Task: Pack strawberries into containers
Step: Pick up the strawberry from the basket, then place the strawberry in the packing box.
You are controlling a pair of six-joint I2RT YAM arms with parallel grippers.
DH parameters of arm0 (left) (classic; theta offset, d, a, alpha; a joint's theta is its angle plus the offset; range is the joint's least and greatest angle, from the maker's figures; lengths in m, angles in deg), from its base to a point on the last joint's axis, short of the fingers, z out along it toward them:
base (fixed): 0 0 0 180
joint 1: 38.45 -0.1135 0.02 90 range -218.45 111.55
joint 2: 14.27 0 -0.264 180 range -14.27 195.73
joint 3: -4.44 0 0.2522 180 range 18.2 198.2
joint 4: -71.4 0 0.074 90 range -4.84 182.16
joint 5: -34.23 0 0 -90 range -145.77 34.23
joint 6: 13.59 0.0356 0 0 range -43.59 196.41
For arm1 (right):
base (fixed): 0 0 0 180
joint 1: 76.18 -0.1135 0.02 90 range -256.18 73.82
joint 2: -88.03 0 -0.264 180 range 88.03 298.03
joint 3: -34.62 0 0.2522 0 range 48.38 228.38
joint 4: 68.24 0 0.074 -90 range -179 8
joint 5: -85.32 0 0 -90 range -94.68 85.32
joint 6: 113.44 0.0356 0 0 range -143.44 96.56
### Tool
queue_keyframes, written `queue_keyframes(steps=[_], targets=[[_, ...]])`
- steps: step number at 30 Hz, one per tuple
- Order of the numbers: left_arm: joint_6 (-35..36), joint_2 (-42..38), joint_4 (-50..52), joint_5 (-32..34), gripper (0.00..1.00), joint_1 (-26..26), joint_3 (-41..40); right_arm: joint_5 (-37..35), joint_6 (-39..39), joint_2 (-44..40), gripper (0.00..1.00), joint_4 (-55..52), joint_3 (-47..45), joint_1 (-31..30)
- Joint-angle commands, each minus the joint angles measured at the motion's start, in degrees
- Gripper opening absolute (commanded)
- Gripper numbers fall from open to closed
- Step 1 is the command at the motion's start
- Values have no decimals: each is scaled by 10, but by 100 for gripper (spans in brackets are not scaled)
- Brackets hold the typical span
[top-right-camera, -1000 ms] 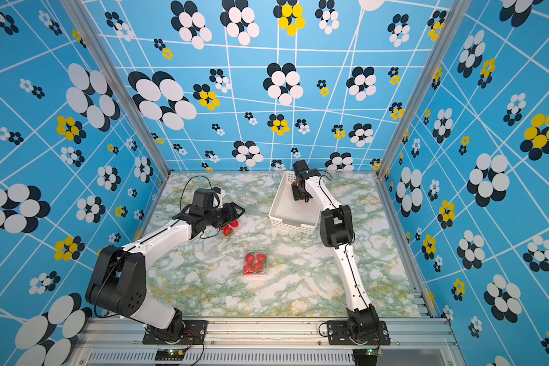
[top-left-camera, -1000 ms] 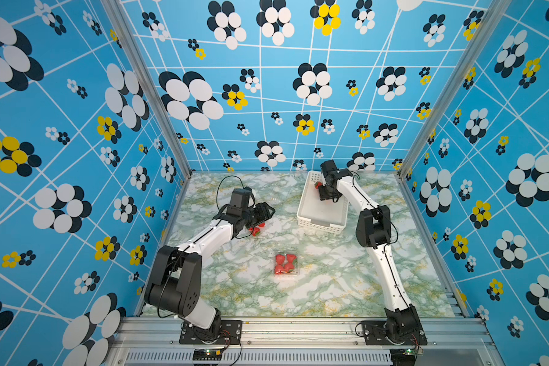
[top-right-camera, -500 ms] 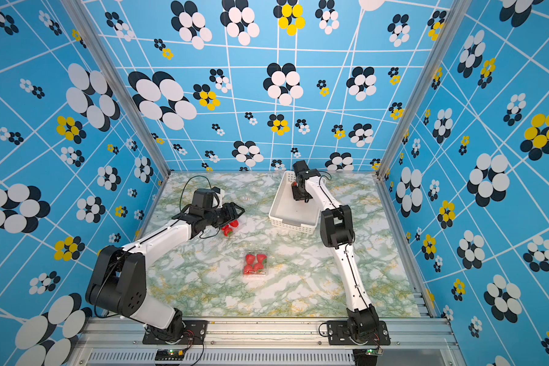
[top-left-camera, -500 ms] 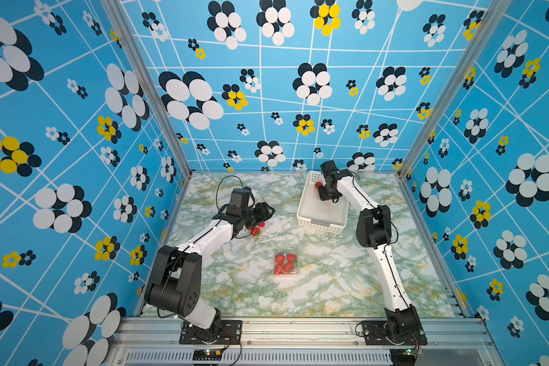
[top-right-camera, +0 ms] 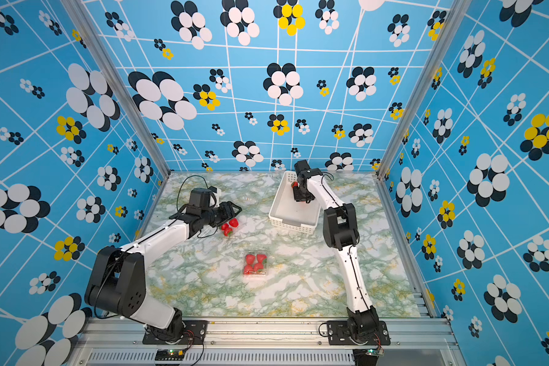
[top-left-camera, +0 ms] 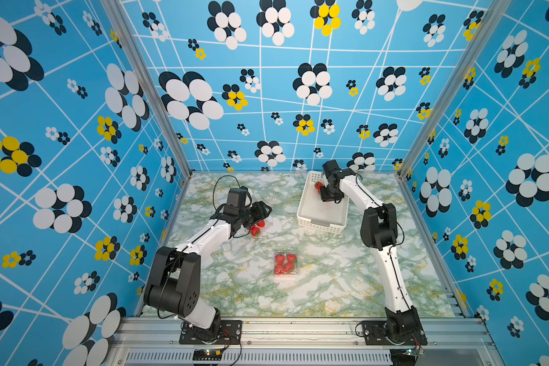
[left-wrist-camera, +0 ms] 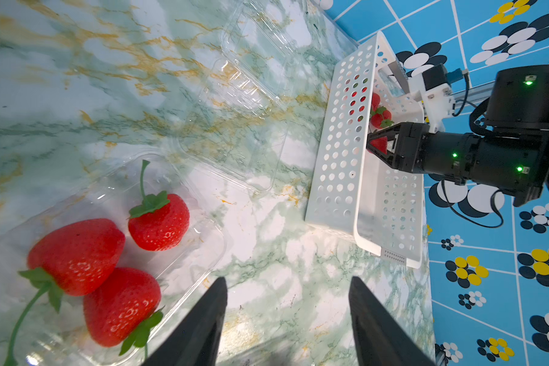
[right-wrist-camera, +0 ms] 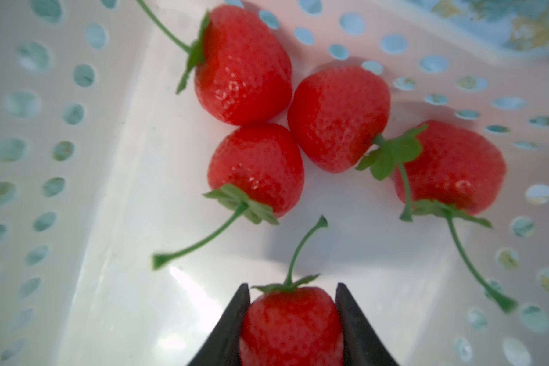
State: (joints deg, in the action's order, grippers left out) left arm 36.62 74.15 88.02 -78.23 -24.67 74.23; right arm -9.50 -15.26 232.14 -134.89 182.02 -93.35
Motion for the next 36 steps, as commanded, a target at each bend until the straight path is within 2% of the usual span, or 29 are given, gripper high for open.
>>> queue_keyframes(steps=[1, 5, 11, 14, 24, 36], targets=[[7, -27, 6, 0, 62, -15, -17, 22, 14, -59, 27, 1, -17, -3], [13, -50, 18, 2, 63, -35, -32, 37, 14, -90, 27, -7, -22, -25], [18, -102, 40, -1, 63, -83, -70, 48, 2, -112, 27, -35, 6, -96], [17, -130, 59, 2, 63, -110, -90, 80, 14, -110, 28, -29, 18, -129], [-8, -182, 76, 8, 63, -154, -152, 145, 34, -27, 28, -42, 110, -224], [-9, -206, 76, -8, 63, -193, -182, 171, 53, 38, 29, -5, 141, -275]])
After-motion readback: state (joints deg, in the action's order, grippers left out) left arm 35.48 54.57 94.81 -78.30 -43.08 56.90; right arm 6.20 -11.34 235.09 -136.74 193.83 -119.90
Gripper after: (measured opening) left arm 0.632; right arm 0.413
